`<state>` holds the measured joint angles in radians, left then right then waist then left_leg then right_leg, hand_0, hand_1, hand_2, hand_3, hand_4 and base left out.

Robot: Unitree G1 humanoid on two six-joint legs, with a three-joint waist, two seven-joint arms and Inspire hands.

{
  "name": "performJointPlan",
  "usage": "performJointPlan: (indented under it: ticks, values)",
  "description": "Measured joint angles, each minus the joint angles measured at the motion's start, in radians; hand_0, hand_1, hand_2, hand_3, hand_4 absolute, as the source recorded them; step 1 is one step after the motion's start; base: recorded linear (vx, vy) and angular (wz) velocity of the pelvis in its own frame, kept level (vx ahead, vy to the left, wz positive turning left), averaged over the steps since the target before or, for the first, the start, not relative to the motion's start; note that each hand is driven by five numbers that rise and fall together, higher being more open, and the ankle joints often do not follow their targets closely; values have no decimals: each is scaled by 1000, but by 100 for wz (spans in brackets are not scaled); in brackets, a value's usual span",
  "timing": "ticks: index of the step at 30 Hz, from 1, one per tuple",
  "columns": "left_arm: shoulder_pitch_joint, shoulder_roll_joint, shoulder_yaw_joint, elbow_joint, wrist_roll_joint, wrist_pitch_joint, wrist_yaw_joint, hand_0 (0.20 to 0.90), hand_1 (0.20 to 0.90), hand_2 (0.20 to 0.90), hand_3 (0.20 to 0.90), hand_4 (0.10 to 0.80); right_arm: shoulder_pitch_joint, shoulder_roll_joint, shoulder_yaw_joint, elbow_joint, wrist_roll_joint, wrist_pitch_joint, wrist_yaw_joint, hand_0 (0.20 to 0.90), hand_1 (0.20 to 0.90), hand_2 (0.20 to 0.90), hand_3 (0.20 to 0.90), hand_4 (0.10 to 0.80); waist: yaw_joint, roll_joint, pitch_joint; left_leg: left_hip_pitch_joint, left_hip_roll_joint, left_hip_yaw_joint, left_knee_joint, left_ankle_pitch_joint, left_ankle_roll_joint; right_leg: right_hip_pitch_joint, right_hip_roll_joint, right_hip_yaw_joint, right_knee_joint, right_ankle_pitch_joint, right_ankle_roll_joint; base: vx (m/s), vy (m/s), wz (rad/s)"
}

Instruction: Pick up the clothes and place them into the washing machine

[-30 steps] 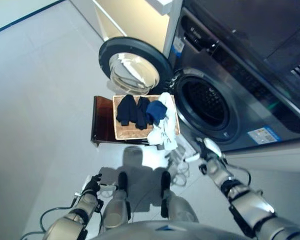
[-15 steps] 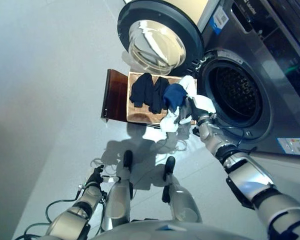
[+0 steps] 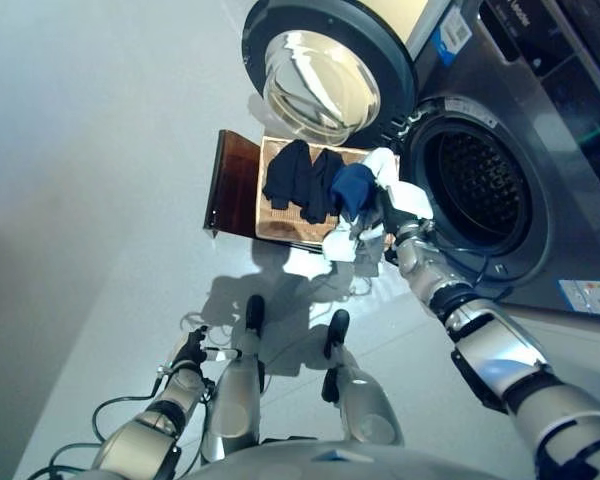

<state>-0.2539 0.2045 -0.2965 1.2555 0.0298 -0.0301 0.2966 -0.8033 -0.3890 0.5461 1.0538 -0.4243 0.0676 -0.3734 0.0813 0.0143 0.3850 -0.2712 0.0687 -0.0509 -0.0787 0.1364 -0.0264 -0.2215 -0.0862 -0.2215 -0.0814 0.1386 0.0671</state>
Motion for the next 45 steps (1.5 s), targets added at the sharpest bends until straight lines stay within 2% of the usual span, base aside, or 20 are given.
performJointPlan:
  ticks: [10,17,22,27,34,40,45]
  values:
    - [-6,1,0,-3,-2,-1,20,900,900,900,900,800,-56,1,-2,-21,23,0,-12,900,900,900,900,800,23,3,2,-18,-2,-9,0,2,-2,-14,-1,-3,0,0,0,-9,4,4]
    - [-6,-1,9,-39,-45,-14,33,900,900,900,900,800,-85,-12,-9,-20,46,1,-34,900,900,900,900,800,43,34,39,-44,-5,-16,0,10,1,-33,-3,-14,0,2,0,-21,3,7]
    - [1,-1,94,-69,-177,-42,35,900,900,900,900,800,-114,-41,-9,-21,54,11,-44,900,900,900,900,800,47,40,53,-87,-11,-30,0,20,4,-67,-7,-29,0,3,1,-10,-1,6]
    - [12,5,144,-111,-272,-88,57,900,900,900,900,800,-124,-56,-39,-12,52,22,-48,900,900,900,900,800,56,42,76,-100,-13,-38,0,23,1,-75,-9,-38,0,3,2,-10,1,5]
    - [14,8,196,-117,-345,-100,61,900,900,900,900,800,-180,-79,-36,76,18,39,-63,900,900,900,900,800,74,46,86,-143,-16,-40,0,33,1,-120,-12,-39,5,8,5,-6,4,-1]
    - [14,6,192,-123,-398,-110,56,900,900,900,900,800,-262,-95,5,149,-23,44,-66,900,900,900,900,800,74,50,96,-187,-18,-41,0,42,1,-166,-14,-37,9,15,7,0,0,0]
    - [11,4,131,-141,-419,-112,51,900,900,900,900,800,-314,-109,58,194,-62,49,-66,900,900,900,900,800,72,52,101,-216,-25,-43,2,48,3,-193,-21,-37,10,19,10,-20,7,3]
